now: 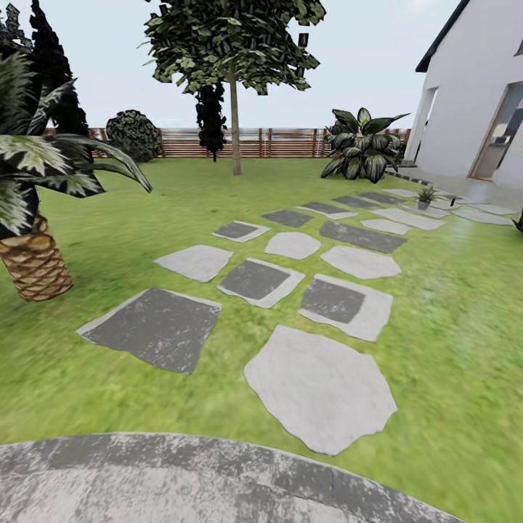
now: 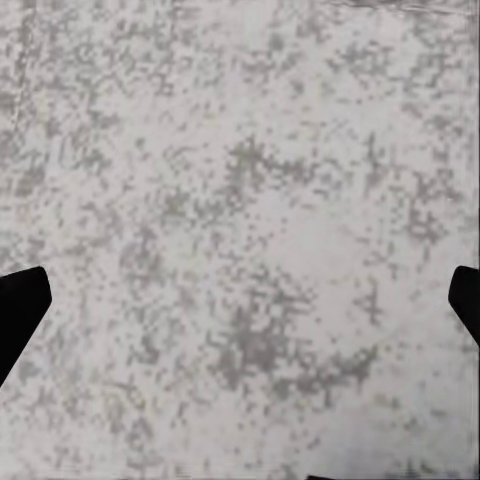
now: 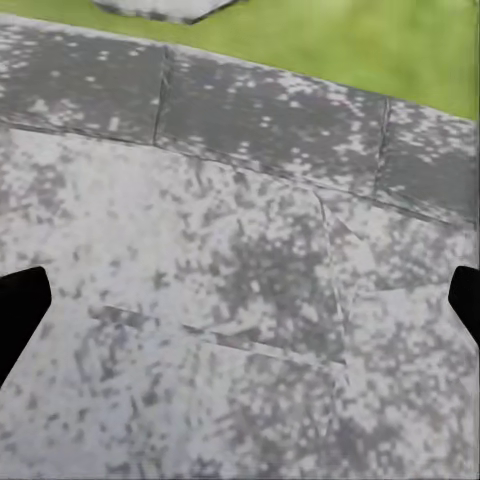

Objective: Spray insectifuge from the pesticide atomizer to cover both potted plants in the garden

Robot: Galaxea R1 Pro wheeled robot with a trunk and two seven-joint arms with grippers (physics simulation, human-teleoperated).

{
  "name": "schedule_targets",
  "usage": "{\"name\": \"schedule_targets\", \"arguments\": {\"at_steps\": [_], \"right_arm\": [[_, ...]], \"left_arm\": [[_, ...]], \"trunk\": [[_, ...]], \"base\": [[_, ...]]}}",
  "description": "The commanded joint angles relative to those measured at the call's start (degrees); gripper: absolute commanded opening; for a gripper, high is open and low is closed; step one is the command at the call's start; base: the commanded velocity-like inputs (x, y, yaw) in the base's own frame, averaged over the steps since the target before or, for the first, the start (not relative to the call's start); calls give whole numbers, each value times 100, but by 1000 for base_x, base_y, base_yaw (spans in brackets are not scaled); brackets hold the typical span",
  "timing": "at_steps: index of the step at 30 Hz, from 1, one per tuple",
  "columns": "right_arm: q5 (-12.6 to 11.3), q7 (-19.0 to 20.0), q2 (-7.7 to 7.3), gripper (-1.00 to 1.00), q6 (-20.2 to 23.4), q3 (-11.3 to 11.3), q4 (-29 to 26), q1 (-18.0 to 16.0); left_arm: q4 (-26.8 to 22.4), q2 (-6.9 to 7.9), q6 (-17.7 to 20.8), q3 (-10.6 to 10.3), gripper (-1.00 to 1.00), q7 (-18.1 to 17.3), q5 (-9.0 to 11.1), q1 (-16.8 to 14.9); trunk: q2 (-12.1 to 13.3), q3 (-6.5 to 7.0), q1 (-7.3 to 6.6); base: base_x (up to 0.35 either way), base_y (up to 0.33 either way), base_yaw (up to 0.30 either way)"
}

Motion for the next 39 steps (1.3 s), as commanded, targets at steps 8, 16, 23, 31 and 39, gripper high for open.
{"name": "schedule_targets", "arguments": {"at_steps": [8,16,23,31,39], "right_arm": [[-1,-8,3,100,-19,-3,12,-6],[2,-8,3,100,-19,-3,16,-4],[2,-8,3,100,-19,-3,28,-4],[2,-8,3,100,-19,-3,29,-4],[2,-8,11,100,-19,6,29,-2]], "left_arm": [[4,4,-19,13,100,3,28,-3],[4,5,-19,13,100,3,41,-3],[5,8,-19,13,100,3,42,-3],[11,14,-22,13,100,3,50,-3],[10,14,-20,13,100,3,48,-3]], "trunk": [[-2,-5,2],[-2,-5,2],[-2,-5,2],[-2,-5,2],[-2,-5,2]], "base": [[318,-126,-159],[325,-84,-259],[334,-9,-262],[336,0,-253],[336,0,-77]]}}
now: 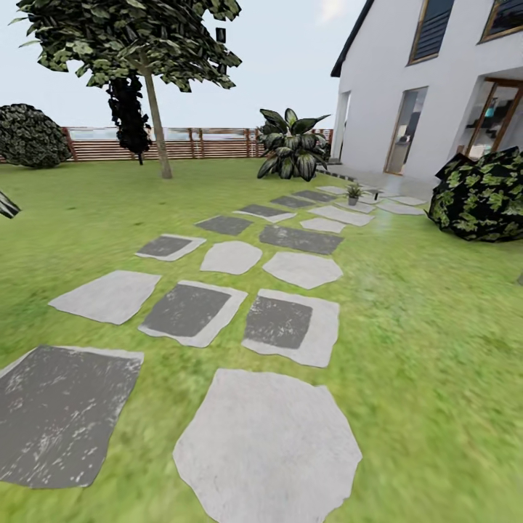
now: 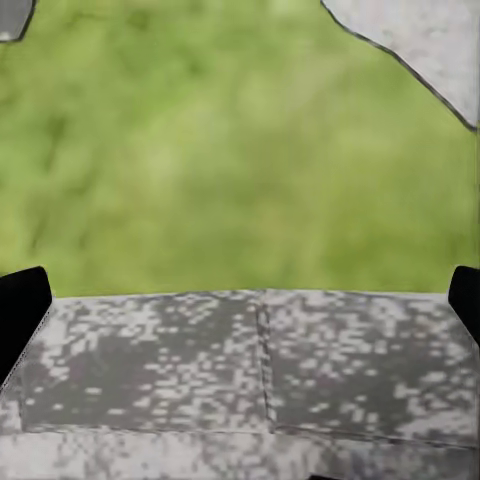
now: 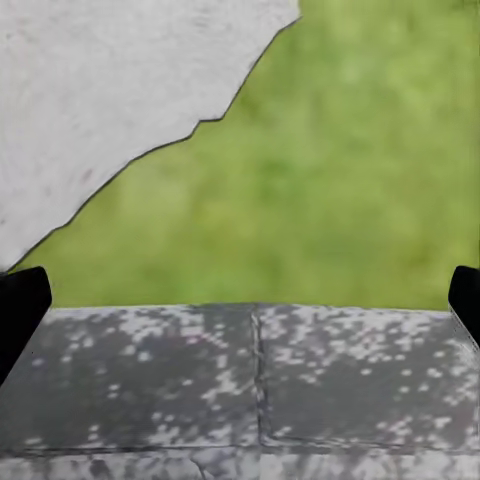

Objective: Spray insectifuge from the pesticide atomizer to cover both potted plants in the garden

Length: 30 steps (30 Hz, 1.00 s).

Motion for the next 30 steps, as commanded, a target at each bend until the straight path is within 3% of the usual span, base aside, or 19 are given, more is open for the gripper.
{"name": "schedule_targets", "arguments": {"at_steps": [1,18,30], "right_arm": [[2,-2,1,100,-18,-7,4,-5],[2,-2,2,100,-18,-7,4,-4],[2,-2,2,100,-18,-7,4,-5]], "left_arm": [[4,-1,-19,10,100,3,5,-3],[0,-1,-22,10,100,3,6,-3],[1,-1,-26,10,100,3,3,-3]], "trunk": [[-2,-5,2],[-2,-5,2],[-2,-5,2]], "base": [[336,0,-7],[336,0,-3],[336,0,-209]]}}
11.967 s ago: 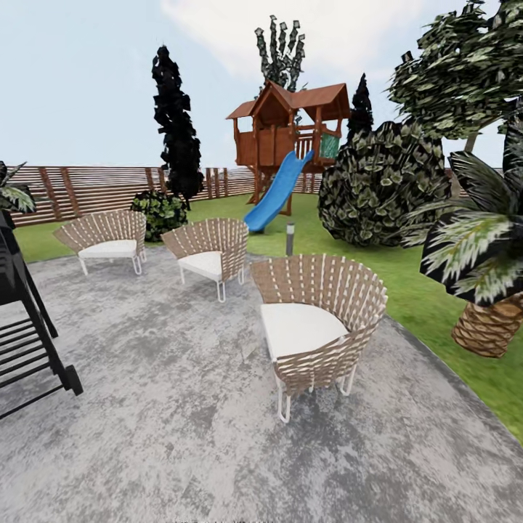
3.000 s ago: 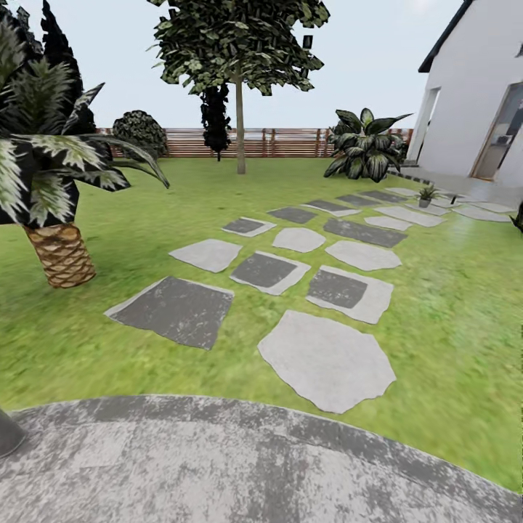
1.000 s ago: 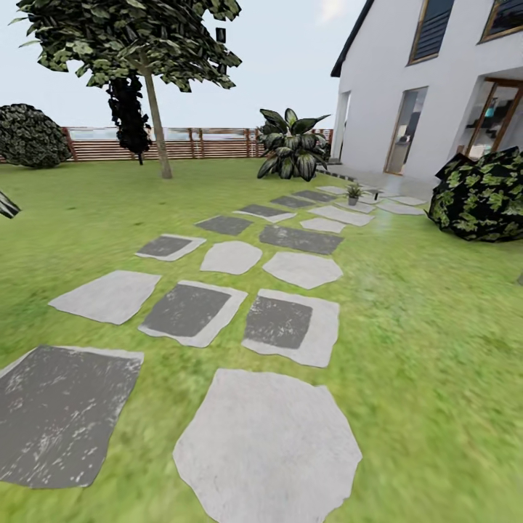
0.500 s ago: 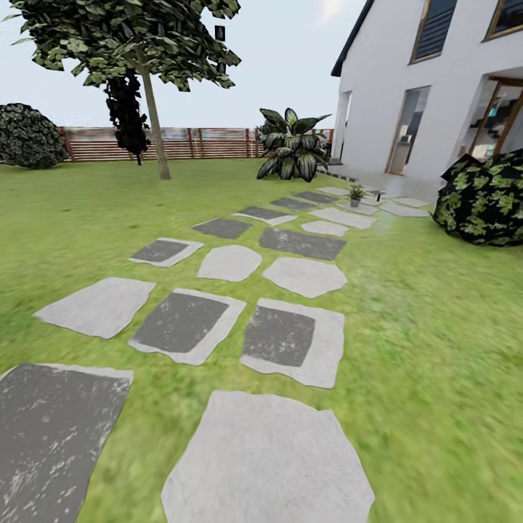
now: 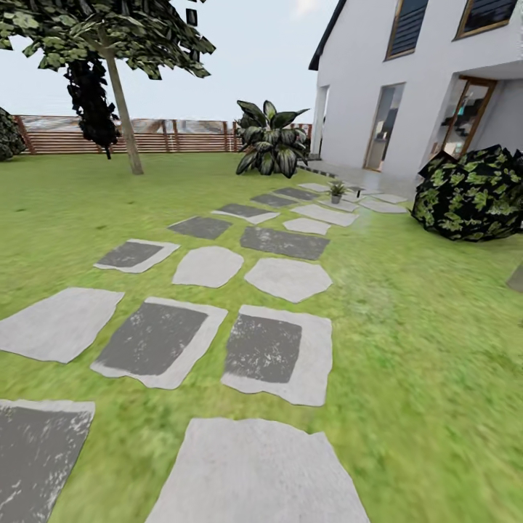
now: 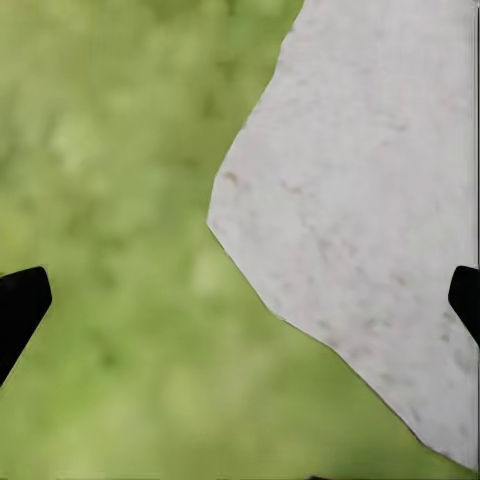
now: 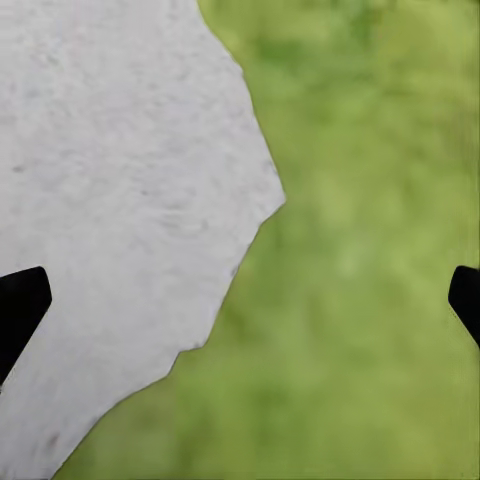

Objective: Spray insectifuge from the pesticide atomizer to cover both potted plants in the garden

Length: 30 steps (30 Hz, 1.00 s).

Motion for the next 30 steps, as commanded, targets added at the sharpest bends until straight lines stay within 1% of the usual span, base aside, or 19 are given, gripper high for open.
{"name": "schedule_targets", "arguments": {"at_steps": [1,30], "right_arm": [[2,-2,1,100,-19,-7,5,-3],[2,-2,-8,100,-19,-7,71,-4]], "left_arm": [[3,-1,-19,10,100,3,3,-2],[7,-1,-13,11,100,3,0,-2]], "trunk": [[-1,-5,3],[-1,-5,3]], "base": [[336,0,-73],[336,0,-4]]}}
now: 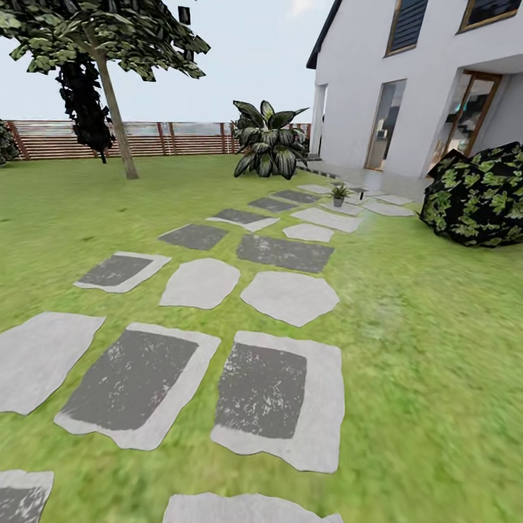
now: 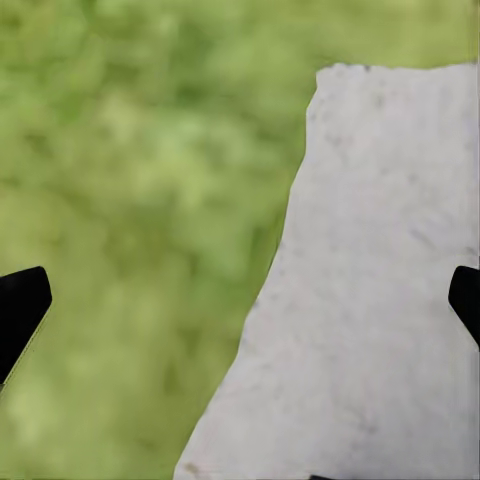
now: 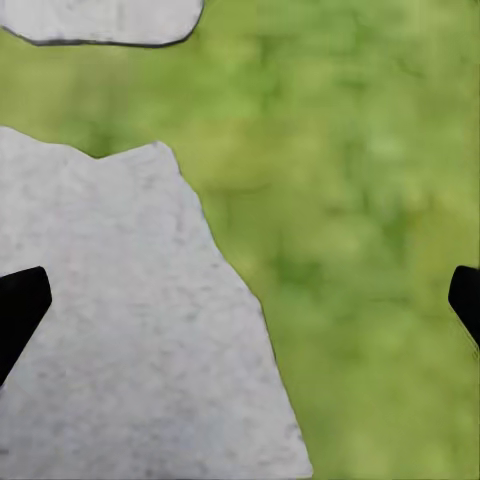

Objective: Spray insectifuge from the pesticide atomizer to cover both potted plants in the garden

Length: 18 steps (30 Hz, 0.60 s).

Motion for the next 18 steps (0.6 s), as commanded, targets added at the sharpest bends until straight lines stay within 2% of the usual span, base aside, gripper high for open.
{"name": "schedule_targets", "arguments": {"at_steps": [1,18], "right_arm": [[2,-2,1,100,-18,-8,7,0],[2,3,1,100,-18,0,4,-3]], "left_arm": [[5,-1,-18,9,100,3,3,-3],[8,-1,-18,16,100,3,12,-3]], "trunk": [[-2,-5,2],[-2,-5,2]], "base": [[336,0,0],[336,0,0]]}}
